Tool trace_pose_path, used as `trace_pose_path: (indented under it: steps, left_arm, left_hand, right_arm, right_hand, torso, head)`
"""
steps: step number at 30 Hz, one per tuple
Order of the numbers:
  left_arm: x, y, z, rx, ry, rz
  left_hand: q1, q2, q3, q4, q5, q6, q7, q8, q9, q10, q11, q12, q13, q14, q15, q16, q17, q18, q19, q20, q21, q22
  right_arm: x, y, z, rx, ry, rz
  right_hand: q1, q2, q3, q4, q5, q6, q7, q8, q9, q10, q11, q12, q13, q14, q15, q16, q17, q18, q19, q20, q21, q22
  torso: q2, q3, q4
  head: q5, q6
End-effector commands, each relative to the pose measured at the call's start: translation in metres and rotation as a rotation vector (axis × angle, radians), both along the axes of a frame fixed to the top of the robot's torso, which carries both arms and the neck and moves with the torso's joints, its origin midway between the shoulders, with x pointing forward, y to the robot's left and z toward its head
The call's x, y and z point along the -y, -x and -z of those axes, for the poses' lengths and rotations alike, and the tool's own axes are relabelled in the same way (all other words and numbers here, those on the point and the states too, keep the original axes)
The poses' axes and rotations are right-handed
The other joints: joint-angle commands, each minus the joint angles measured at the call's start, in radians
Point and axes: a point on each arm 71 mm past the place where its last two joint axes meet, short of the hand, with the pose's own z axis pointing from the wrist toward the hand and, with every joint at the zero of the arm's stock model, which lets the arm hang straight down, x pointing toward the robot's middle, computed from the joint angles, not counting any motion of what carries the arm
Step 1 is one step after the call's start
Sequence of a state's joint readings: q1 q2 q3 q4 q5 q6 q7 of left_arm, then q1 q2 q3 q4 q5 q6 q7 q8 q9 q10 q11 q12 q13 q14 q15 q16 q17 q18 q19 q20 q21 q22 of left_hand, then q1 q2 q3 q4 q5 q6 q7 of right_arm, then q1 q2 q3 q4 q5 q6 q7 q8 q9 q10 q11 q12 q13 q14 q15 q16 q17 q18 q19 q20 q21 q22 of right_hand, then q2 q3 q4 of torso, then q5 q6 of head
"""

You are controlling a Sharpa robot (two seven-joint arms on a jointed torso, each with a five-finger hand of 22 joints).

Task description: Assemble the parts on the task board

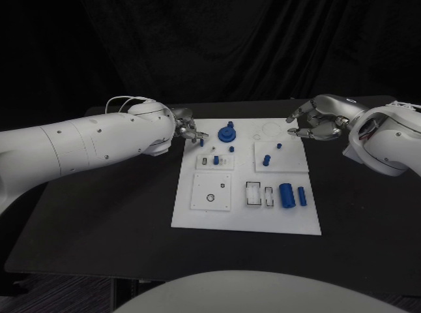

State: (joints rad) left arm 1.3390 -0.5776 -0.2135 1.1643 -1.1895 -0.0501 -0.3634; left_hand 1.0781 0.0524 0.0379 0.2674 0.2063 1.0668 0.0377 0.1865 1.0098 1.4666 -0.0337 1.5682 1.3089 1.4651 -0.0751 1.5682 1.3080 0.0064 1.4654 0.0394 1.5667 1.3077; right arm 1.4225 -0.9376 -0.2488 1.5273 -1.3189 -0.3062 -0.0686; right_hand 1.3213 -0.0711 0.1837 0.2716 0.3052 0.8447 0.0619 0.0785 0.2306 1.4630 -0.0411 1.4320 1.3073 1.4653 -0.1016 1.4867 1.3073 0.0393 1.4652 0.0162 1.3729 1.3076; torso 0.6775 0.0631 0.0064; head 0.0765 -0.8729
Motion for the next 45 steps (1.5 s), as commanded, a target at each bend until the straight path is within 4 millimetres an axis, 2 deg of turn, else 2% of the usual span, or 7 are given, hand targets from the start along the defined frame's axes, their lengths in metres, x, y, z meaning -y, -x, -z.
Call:
trace_pose_path:
  steps: [1, 19, 27, 30, 38, 40, 45]
  left_arm:
    - [0.003, 0.001, 0.002, -0.012, -0.003, 0.028]
    - [0.007, -0.001, 0.007, -0.019, -0.002, 0.038]
    - [0.01, -0.001, 0.009, -0.023, -0.003, 0.043]
    - [0.011, -0.001, 0.01, -0.024, -0.002, 0.045]
    - [0.014, -0.001, 0.011, -0.028, -0.002, 0.051]
    - [0.014, -0.001, 0.012, -0.029, -0.002, 0.051]
    - [0.014, -0.001, 0.013, -0.032, -0.004, 0.051]
  left_hand:
    - [0.012, 0.0, 0.0, -0.008, 0.01, 0.0, 0.003, -0.008, -0.001, 0.104, 0.009, 0.003, 0.262, 0.106, 0.005, 0.003, 0.263, -0.006, 0.105, 0.004, 0.004, 0.263]
    - [0.021, 0.001, 0.005, -0.012, 0.032, -0.003, 0.005, -0.016, -0.004, 0.104, 0.01, 0.003, 0.262, 0.106, 0.006, 0.003, 0.263, -0.006, 0.105, 0.005, 0.004, 0.263]
    - [0.031, 0.001, 0.012, -0.018, 0.055, -0.006, 0.006, -0.023, -0.006, 0.104, 0.011, 0.003, 0.262, 0.106, 0.008, 0.003, 0.263, -0.006, 0.105, 0.006, 0.004, 0.263]
    - [0.04, -0.001, 0.019, -0.024, 0.078, -0.005, 0.005, -0.027, -0.007, 0.104, 0.011, 0.003, 0.262, 0.106, 0.008, 0.003, 0.263, -0.006, 0.105, 0.006, 0.004, 0.263]
    - [0.047, -0.001, 0.025, -0.028, 0.094, -0.004, 0.005, -0.03, -0.008, 0.104, 0.01, 0.003, 0.262, 0.106, 0.008, 0.003, 0.263, -0.006, 0.105, 0.007, 0.004, 0.263]
    - [0.05, -0.002, 0.03, -0.031, 0.112, -0.004, 0.004, -0.032, -0.009, 0.104, 0.01, 0.003, 0.262, 0.106, 0.007, 0.003, 0.263, -0.006, 0.105, 0.006, 0.004, 0.263]
    - [0.052, -0.002, 0.031, -0.032, 0.117, -0.004, 0.004, -0.033, -0.009, 0.104, 0.01, 0.003, 0.262, 0.106, 0.007, 0.003, 0.263, -0.006, 0.105, 0.007, 0.004, 0.263]
  right_arm:
    - [0.0, 0.0, 0.001, -0.006, 0.004, 0.009]
    - [0.0, 0.0, 0.001, -0.007, 0.004, 0.006]
    - [-0.001, 0.0, 0.001, -0.009, 0.005, 0.006]
    - [-0.001, 0.0, 0.001, -0.01, 0.006, 0.006]
    - [-0.001, 0.001, 0.002, -0.012, 0.006, 0.005]
    - [-0.001, 0.001, 0.002, -0.013, 0.007, 0.005]
    - [0.0, 0.001, 0.002, -0.014, 0.007, 0.006]
  right_hand:
    - [0.001, 0.009, 0.005, 0.002, 0.001, 0.007, -0.003, 0.002, -0.002, 0.005, 0.007, -0.006, 0.125, 0.08, 0.009, -0.002, 0.148, 0.006, 0.023, 0.005, -0.007, 0.203]
    - [-0.001, 0.011, 0.005, 0.003, 0.001, 0.007, -0.003, 0.001, -0.003, 0.004, 0.007, -0.009, 0.122, 0.08, 0.009, -0.003, 0.147, 0.007, 0.022, 0.005, -0.009, 0.203]
    - [-0.001, 0.011, 0.005, 0.003, 0.001, 0.007, -0.003, 0.001, -0.003, 0.004, 0.007, -0.009, 0.122, 0.08, 0.009, -0.003, 0.147, 0.007, 0.022, 0.005, -0.009, 0.203]
    - [-0.001, 0.011, 0.005, 0.003, 0.001, 0.007, -0.003, 0.001, -0.003, 0.004, 0.007, -0.009, 0.122, 0.08, 0.009, -0.003, 0.147, 0.007, 0.022, 0.005, -0.009, 0.203]
    - [-0.001, 0.011, 0.005, 0.003, 0.001, 0.007, -0.003, 0.0, -0.004, 0.004, 0.007, -0.01, 0.121, 0.08, 0.01, -0.003, 0.146, 0.007, 0.022, 0.005, -0.009, 0.203]
    - [-0.001, 0.011, 0.005, 0.003, 0.001, 0.007, -0.003, 0.0, -0.004, 0.004, 0.007, -0.01, 0.121, 0.08, 0.01, -0.003, 0.146, 0.007, 0.022, 0.005, -0.009, 0.203]
    - [-0.002, 0.012, 0.005, 0.004, 0.001, 0.007, -0.003, 0.0, -0.004, 0.004, 0.007, -0.011, 0.12, 0.08, 0.01, -0.003, 0.147, 0.007, 0.021, 0.005, -0.01, 0.202]
  torso:
    - [0.0, -0.0001, 0.0001]
    - [0.0, -0.0001, 0.0002]
    - [0.0, 0.0, -0.0001]
    - [0.0, -0.0003, 0.0004]
    - [0.001, -0.0004, 0.0004]
    - [0.0, -0.0003, 0.0005]
    - [0.001, -0.0002, 0.0002]
  head:
    - [0.0, 0.0]
    - [-0.002, 0.0]
    - [-0.003, 0.0]
    - [-0.002, 0.0]
    - [-0.001, 0.0]
    - [-0.001, 0.0]
    - [-0.002, 0.0]
